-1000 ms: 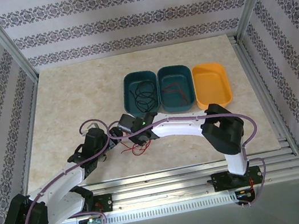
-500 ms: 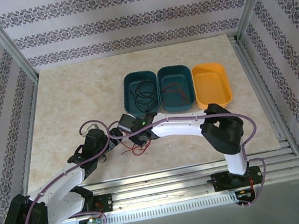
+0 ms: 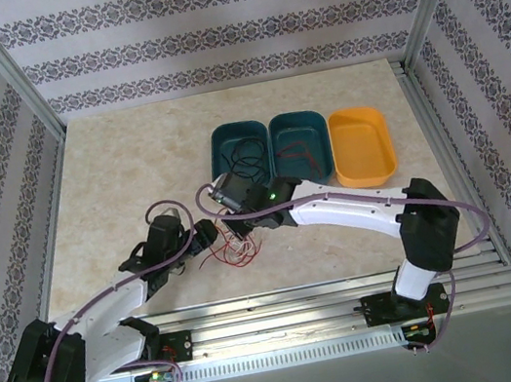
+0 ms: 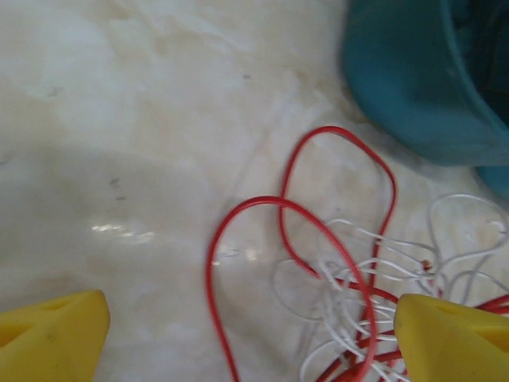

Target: Untangle the cables

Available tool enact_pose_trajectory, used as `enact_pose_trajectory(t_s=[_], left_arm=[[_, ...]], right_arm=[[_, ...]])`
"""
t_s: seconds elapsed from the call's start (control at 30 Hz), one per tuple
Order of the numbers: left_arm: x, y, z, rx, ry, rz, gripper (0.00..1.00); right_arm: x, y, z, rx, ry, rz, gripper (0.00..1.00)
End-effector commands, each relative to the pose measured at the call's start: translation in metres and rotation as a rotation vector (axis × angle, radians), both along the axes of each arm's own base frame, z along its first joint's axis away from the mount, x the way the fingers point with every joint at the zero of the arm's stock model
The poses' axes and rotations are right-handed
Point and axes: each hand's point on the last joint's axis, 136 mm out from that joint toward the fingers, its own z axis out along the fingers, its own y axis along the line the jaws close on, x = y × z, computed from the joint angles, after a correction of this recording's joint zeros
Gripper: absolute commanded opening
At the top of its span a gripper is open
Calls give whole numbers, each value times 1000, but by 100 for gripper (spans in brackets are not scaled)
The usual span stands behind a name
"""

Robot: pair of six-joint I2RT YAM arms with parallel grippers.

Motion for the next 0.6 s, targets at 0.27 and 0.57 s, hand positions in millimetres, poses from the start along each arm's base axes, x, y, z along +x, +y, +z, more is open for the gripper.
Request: enact_pose_trajectory(t_s=[0.27,0.57], left_arm=[[14,-42,7,-3,-35,-170,88],[11,-32,-15,30,29,-111,81]], right_arm=[[4,-2,58,257,23,-19,0],[5,-22,110,304,-99,-30,0]])
